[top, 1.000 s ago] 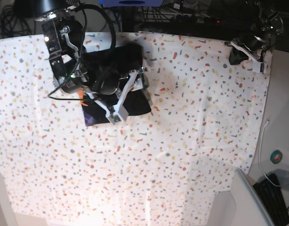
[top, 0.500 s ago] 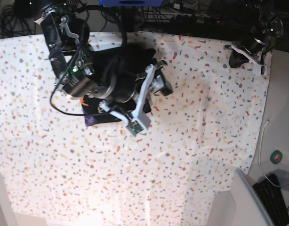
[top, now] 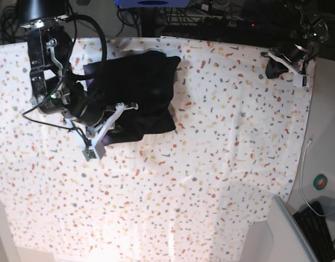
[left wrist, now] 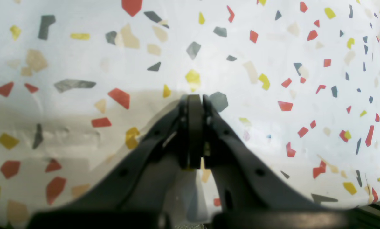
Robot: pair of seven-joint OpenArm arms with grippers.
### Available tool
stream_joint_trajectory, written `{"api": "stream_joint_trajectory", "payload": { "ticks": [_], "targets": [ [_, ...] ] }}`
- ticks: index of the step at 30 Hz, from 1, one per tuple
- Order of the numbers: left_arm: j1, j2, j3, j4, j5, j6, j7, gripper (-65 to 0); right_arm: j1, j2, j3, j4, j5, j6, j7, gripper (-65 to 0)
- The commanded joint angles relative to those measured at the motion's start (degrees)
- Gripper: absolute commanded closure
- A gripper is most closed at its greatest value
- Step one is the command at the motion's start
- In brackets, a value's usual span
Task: Layout the t-shirt on the table in an organized manner, then fold the t-shirt properly
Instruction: 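Press and straighten the folded bundle's edges with the right gripper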
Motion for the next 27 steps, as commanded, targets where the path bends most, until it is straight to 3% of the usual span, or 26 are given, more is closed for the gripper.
{"api": "stream_joint_trajectory", "payload": {
  "ticks": [1, 5, 10, 14, 19, 23, 27],
  "targets": [
    [0.4, -0.6, -0.2, 0.0, 1.9, 1.0, 1.9, 0.0, 1.3, -0.4, -0.3, -0.3, 0.7, 0.4, 0.9, 0.0],
    [0.4, -0.6, -0.2, 0.0, 1.9, 1.0, 1.9, 0.0, 3.0, -0.7, -4.5, -5.4, 0.7, 0.4, 1.1, 0.0],
    [0.4, -0.4, 0.1, 0.1, 1.9, 1.0, 1.9, 0.0, 5.0, -0.8, -12.3, -6.1, 0.7, -0.1, 7.0, 0.0],
    [0.5, -0.4, 0.1, 0.1, 1.9, 1.0, 1.9, 0.0, 8.3, -1.9, -19.4, -9.6, 0.8, -5.9, 7.2, 0.0],
    [0.6, -0.4, 0.0, 0.4, 1.9, 1.0, 1.9, 0.0, 10.6, -2.2, -25.1, -13.1, 0.8, -6.3, 6.9, 0.0],
    [0.7, -0.4, -0.2, 0.5, 1.9, 1.0, 1.9, 0.0, 9.0, 0.6, -23.3, -4.7, 1.0, -6.7, 6.8, 0.0],
    [0.7, -0.4, 0.0, 0.6, 1.9, 1.0, 1.9, 0.0, 7.0, 0.5, -16.0, -3.1, 0.8, -6.7, 6.9, 0.0]
  ]
}}
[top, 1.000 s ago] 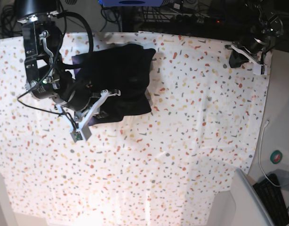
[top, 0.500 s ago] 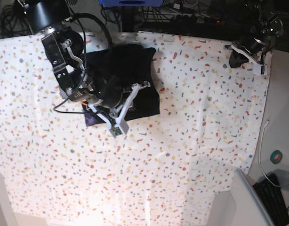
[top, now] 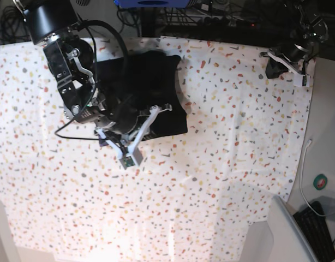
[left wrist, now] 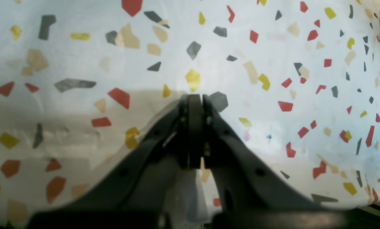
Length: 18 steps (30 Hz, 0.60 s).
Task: Layout the t-shirt on the table in an organized manner, then fold the t-shirt properly
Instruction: 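Press and straighten the folded bundle's edges with the right gripper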
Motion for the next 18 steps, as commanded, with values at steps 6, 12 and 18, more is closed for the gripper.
{"api": "stream_joint_trajectory", "payload": {
  "ticks": [6, 12, 18],
  "targets": [
    [0.1, -0.3, 0.0, 0.4, 1.8, 0.8, 2.0, 0.0, 4.1, -2.2, 0.8, -11.6, 0.6, 0.2, 1.2, 0.0],
    [0.1, -0.3, 0.0, 0.4, 1.8, 0.8, 2.0, 0.0, 3.5, -1.9, 0.9, -8.0, 0.6, 0.0, 0.6, 0.0],
    [0.1, -0.3, 0.0, 0.4, 1.8, 0.8, 2.0, 0.0, -0.2, -1.4, 0.7, 2.1, 0.6, 0.0, -7.5, 0.0]
  ]
}}
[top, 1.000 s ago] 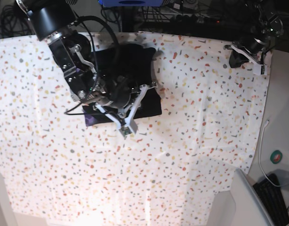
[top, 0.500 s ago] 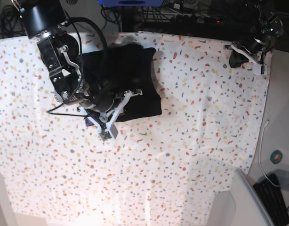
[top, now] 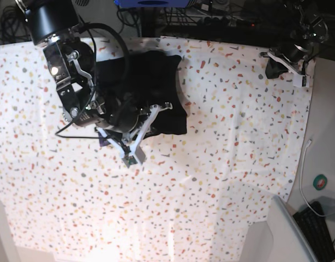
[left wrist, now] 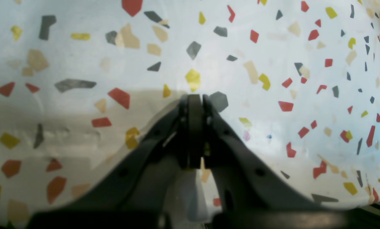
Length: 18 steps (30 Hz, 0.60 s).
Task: Layout the t-shirt on the table in an organized manner, then fold the t-shirt properly
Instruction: 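Press and straighten the folded bundle's edges with the right gripper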
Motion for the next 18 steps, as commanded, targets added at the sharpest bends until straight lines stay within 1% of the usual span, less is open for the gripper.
{"api": "stream_joint_trajectory", "payload": {
  "ticks": [1, 3, 5, 7, 11, 12, 14, 15, 18],
  "targets": [
    [0.2, -0.4, 0.0, 0.3, 1.7, 0.8, 1.7, 0.0, -1.1, -0.3, -0.2, -0.4, 0.3, 0.3, -0.1, 0.0],
    [0.2, -0.4, 0.0, 0.3, 1.7, 0.8, 1.7, 0.0, -2.8, 0.2, -0.2, -3.7, 0.3, 0.3, 1.5, 0.0],
    [0.2, -0.4, 0.0, 0.3, 1.7, 0.8, 1.7, 0.0, -3.7, 2.2, -0.1, -6.8, 0.3, 0.3, 4.7, 0.0],
    [0.1, -0.4, 0.0, 0.3, 1.7, 0.8, 1.7, 0.0, -4.2, 3.3, 0.0, -7.5, 0.4, 0.3, 5.5, 0.0],
    [0.1, -0.4, 0.0, 0.3, 1.7, 0.8, 1.7, 0.0, -7.1, 6.0, 0.7, 1.5, 0.4, 0.3, 4.2, 0.0],
    [0.1, -0.4, 0.0, 0.3, 1.7, 0.8, 1.7, 0.0, -7.6, 6.7, 1.8, 3.1, 0.4, 0.3, 4.2, 0.0],
    [0.1, -0.4, 0.0, 0.3, 1.7, 0.8, 1.7, 0.0, -8.6, 7.0, 5.2, 3.8, 0.4, 0.3, 4.2, 0.0],
    [0.2, -0.4, 0.0, 0.3, 1.7, 0.8, 1.7, 0.0, -8.9, 7.1, 7.2, 3.1, 0.4, 0.3, 4.2, 0.0],
    [0.4, -0.5, 0.0, 0.0, 1.7, 0.8, 1.7, 0.0, -9.1, 7.8, 10.3, -1.8, 0.4, 0.8, 4.2, 0.0]
  ]
}}
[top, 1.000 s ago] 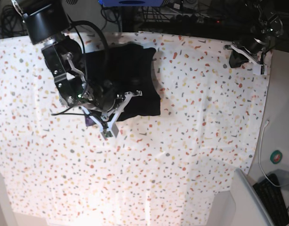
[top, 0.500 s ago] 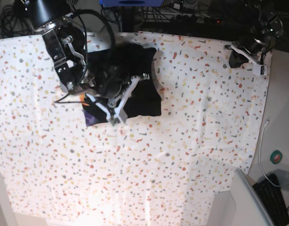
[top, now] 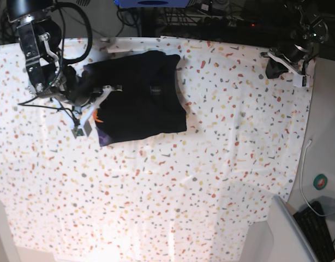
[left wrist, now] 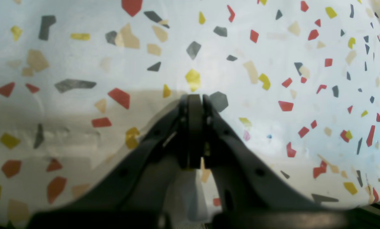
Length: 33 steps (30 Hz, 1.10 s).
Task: Layout the t-shirt on the table in an organized manner, then fold the t-shirt properly
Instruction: 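Press and straighten the folded bundle's edges with the right gripper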
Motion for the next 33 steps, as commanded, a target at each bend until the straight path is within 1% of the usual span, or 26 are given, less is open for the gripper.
{"api": "stream_joint_trajectory", "payload": {
  "ticks": [1, 4, 6, 8, 11, 13, 14, 17, 22, 26, 27, 31, 33],
  "targets": [
    [0.4, -0.4, 0.0, 0.1, 1.7, 0.8, 1.6, 0.0, 0.4, 0.0, 0.0, -0.7, 1.0, 0.6, 0.4, 0.0],
    [0.4, -0.4, 0.0, 0.1, 1.7, 0.8, 1.6, 0.0, 1.4, 1.3, 0.4, -6.3, 1.0, 0.6, 1.0, 0.0],
    [0.3, -0.4, 0.0, 0.3, 1.7, 0.8, 1.6, 0.0, 1.7, 2.4, 0.5, -6.5, 1.2, 0.6, 1.8, 0.0],
    [0.3, -0.4, 0.0, 0.3, 1.7, 0.8, 1.6, 0.0, 0.8, 2.7, 0.5, -4.1, 1.2, 0.6, 1.9, 0.0],
    [0.3, -0.4, 0.0, 0.3, 1.7, 0.8, 1.6, 0.0, -1.1, 2.6, 0.5, 2.1, 1.2, 0.6, 1.8, 0.0],
    [0.3, -0.4, 0.0, 0.2, 1.7, 0.8, 1.6, 0.0, -0.9, 2.2, 0.3, 5.1, 1.2, 0.4, 0.0, 0.0],
    [0.3, -0.4, 0.0, 0.2, 1.7, 0.8, 1.6, 0.0, -0.4, 2.0, 0.1, 6.0, 1.2, 0.4, -1.0, 0.0],
    [0.4, -0.4, 0.0, 0.3, 1.7, 0.8, 1.6, 0.0, 3.6, 0.0, 0.0, 5.5, 1.0, 0.5, -2.1, 0.0],
    [0.6, -0.4, 0.0, 0.4, 1.7, 0.8, 1.6, 0.0, 12.5, -1.9, -0.1, -3.6, 1.0, 0.6, -2.2, 0.0],
    [0.8, -0.4, 0.0, 0.4, 1.7, 0.8, 1.6, 0.0, 18.7, -1.9, -0.1, -15.5, 1.0, 0.6, -1.4, 0.0],
    [0.8, -0.4, 0.0, 0.4, 1.7, 0.8, 1.6, 0.0, 20.1, -1.9, -0.1, -18.0, 1.0, 0.6, -0.4, 0.0],
    [0.8, -0.4, 0.0, 0.4, 1.7, 0.8, 1.6, 0.0, 24.0, -0.1, -0.1, -27.9, 1.0, 0.6, 5.0, 0.0],
    [0.8, -0.4, 0.0, 0.4, 1.7, 0.8, 1.6, 0.0, 24.9, 0.4, 0.0, -29.5, 1.0, 0.6, 5.7, 0.0]
  ]
}}
